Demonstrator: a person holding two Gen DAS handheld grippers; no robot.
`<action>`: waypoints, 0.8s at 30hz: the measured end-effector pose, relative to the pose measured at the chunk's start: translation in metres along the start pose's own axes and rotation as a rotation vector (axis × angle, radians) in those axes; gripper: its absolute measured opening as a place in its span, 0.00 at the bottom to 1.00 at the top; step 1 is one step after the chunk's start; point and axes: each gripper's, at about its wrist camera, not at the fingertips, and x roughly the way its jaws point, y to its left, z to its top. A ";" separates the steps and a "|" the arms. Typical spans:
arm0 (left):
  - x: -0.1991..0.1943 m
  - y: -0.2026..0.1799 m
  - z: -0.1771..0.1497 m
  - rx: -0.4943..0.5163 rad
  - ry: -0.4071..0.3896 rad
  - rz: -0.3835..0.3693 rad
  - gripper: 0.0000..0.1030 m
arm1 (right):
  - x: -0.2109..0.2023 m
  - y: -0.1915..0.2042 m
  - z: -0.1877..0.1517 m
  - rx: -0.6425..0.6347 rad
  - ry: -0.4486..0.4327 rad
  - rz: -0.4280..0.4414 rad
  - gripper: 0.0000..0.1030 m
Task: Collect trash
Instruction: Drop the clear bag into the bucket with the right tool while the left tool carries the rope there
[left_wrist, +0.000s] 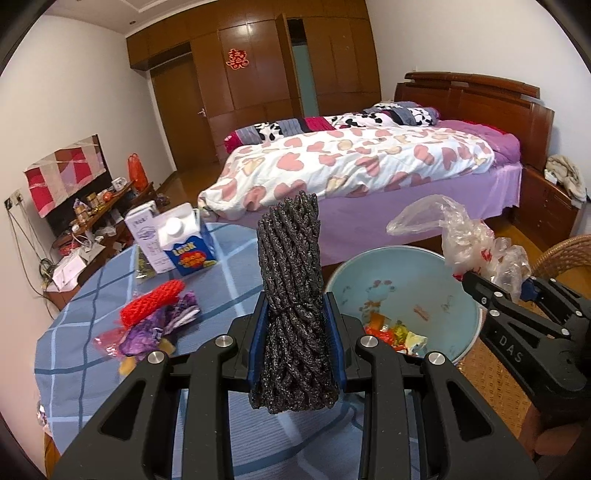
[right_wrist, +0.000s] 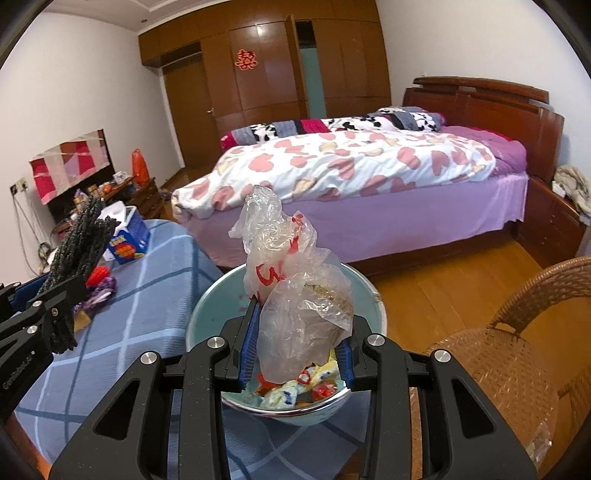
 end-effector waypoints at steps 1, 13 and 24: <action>0.002 -0.002 0.000 0.001 0.004 -0.005 0.28 | 0.002 -0.002 -0.001 0.002 0.004 -0.008 0.35; 0.038 -0.023 -0.004 0.003 0.069 -0.107 0.28 | 0.027 -0.019 -0.010 0.046 0.076 -0.064 0.36; 0.075 -0.030 -0.011 0.007 0.138 -0.121 0.28 | 0.054 -0.029 -0.020 0.073 0.154 -0.087 0.37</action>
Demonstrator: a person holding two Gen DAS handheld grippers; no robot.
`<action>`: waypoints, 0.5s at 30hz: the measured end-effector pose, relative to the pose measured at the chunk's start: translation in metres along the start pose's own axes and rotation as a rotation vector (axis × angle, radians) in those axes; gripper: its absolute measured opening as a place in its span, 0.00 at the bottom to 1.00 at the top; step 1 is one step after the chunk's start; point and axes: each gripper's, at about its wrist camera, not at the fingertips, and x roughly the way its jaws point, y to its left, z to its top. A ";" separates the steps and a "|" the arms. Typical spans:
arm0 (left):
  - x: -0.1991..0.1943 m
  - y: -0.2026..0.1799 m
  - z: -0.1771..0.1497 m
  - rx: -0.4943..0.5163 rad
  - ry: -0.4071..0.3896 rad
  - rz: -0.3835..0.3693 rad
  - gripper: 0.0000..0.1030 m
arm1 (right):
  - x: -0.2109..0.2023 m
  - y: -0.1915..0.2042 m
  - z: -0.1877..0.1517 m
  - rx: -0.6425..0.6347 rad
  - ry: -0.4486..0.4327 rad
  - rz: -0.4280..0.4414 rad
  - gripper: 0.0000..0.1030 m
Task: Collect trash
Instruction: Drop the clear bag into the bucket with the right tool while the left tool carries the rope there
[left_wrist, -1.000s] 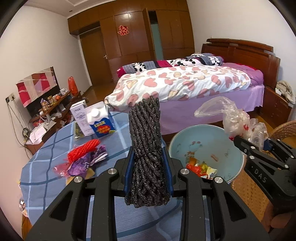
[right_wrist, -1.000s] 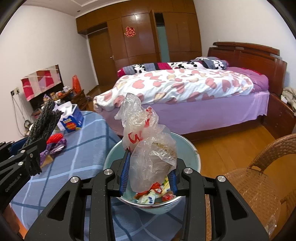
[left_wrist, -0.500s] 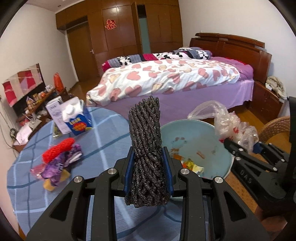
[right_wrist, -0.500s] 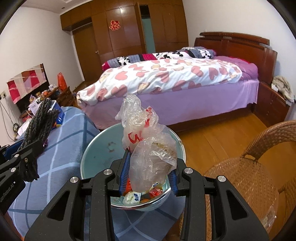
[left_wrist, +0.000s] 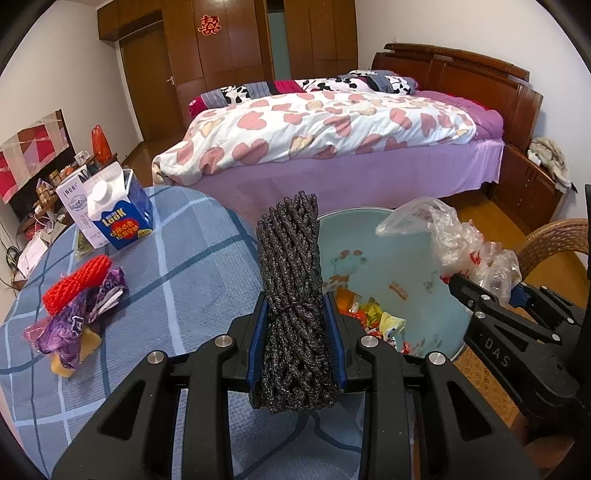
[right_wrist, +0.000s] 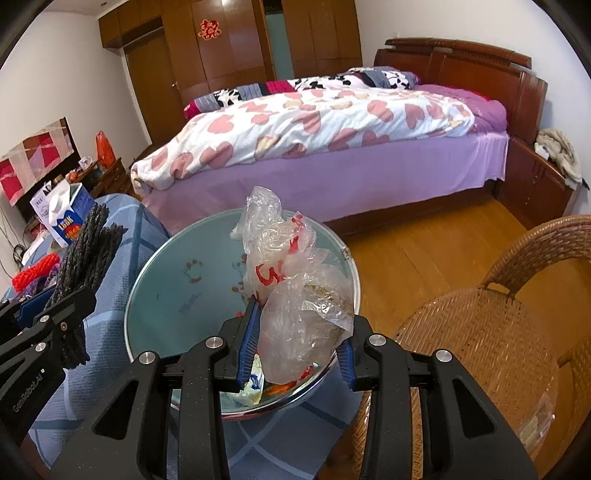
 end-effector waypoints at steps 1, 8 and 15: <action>0.003 0.000 0.000 0.000 0.005 0.001 0.28 | 0.002 0.001 0.000 -0.003 0.005 0.001 0.37; 0.019 -0.002 -0.001 0.005 0.034 -0.011 0.28 | 0.023 0.004 -0.003 -0.010 0.046 0.011 0.41; 0.030 -0.002 -0.003 0.003 0.054 -0.010 0.29 | 0.030 0.001 -0.003 0.016 0.041 0.041 0.53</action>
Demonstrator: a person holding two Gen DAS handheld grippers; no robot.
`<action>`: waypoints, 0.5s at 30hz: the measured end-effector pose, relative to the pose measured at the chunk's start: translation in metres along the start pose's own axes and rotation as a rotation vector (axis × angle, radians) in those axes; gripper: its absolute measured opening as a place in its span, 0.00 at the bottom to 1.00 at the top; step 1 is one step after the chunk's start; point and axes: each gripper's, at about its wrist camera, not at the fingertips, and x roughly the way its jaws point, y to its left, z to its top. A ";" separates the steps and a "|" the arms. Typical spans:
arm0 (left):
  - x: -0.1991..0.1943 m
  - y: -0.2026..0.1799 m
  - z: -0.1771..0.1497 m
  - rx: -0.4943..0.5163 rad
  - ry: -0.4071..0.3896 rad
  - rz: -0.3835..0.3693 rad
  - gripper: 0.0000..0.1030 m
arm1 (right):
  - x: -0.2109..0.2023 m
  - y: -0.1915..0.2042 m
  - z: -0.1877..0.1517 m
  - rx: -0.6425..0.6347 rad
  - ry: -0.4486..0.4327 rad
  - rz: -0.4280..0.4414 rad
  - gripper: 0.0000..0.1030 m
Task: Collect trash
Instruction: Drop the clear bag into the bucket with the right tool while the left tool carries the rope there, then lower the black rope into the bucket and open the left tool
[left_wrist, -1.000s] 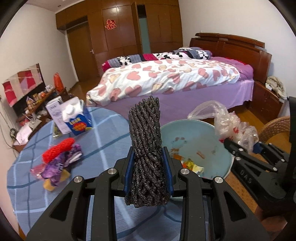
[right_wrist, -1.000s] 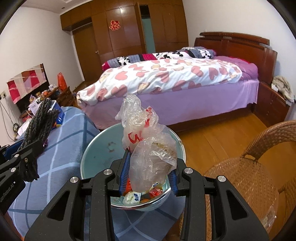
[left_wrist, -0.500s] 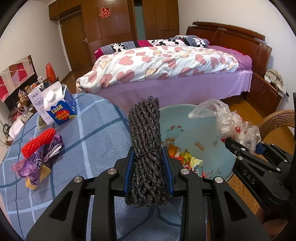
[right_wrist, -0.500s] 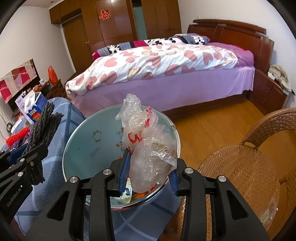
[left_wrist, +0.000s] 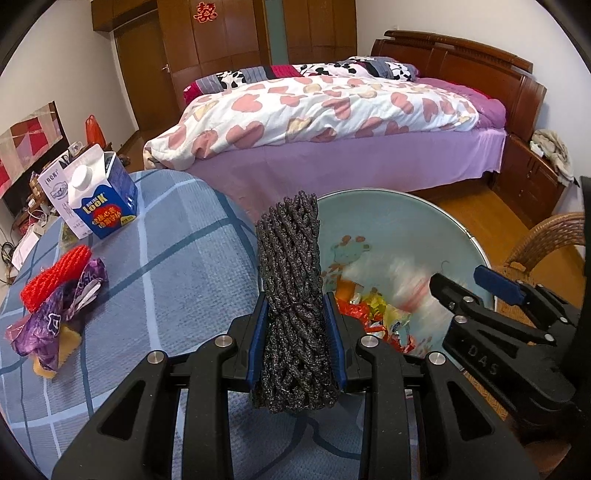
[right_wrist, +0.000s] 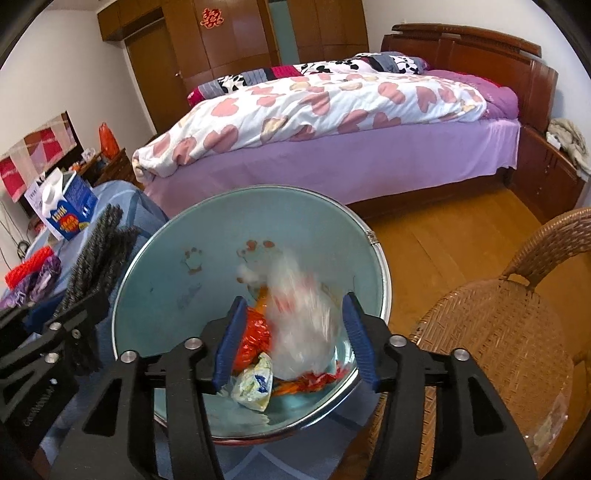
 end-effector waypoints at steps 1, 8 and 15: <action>0.001 0.000 0.000 0.000 0.001 0.000 0.29 | -0.001 0.000 0.001 0.001 -0.003 -0.001 0.53; 0.006 -0.008 0.004 0.010 0.000 0.000 0.29 | -0.013 -0.012 0.006 0.064 -0.059 -0.078 0.53; 0.011 -0.022 0.010 0.029 0.001 -0.018 0.32 | -0.021 -0.030 0.011 0.139 -0.084 -0.107 0.53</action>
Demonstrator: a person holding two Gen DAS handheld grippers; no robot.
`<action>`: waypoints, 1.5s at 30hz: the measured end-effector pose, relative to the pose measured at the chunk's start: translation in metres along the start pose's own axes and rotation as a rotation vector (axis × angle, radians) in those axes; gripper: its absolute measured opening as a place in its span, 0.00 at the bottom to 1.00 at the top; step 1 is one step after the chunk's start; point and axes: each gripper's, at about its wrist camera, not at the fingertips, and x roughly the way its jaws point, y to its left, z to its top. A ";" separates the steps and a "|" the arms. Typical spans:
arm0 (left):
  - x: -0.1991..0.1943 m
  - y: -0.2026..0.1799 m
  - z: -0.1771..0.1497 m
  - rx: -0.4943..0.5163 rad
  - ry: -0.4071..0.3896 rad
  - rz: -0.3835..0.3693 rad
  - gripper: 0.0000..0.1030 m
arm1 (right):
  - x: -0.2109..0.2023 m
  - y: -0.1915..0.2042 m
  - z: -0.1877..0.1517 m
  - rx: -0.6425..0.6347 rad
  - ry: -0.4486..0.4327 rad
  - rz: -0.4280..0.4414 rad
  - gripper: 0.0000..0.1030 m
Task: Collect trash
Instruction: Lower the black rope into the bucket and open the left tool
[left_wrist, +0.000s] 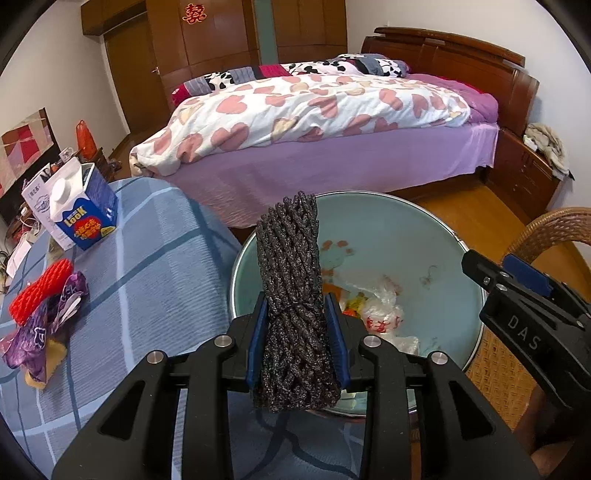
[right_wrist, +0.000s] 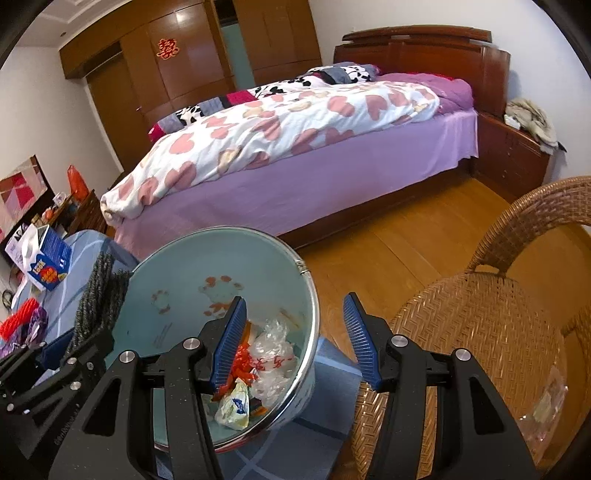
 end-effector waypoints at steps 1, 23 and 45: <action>0.000 0.000 0.000 0.000 -0.003 0.005 0.37 | -0.001 -0.001 0.001 0.001 -0.003 0.000 0.53; -0.055 0.031 -0.004 -0.067 -0.097 0.111 0.91 | -0.037 0.016 0.001 -0.027 -0.063 0.034 0.58; -0.088 0.151 -0.076 -0.217 -0.051 0.285 0.94 | -0.045 0.114 -0.027 -0.217 0.010 0.196 0.60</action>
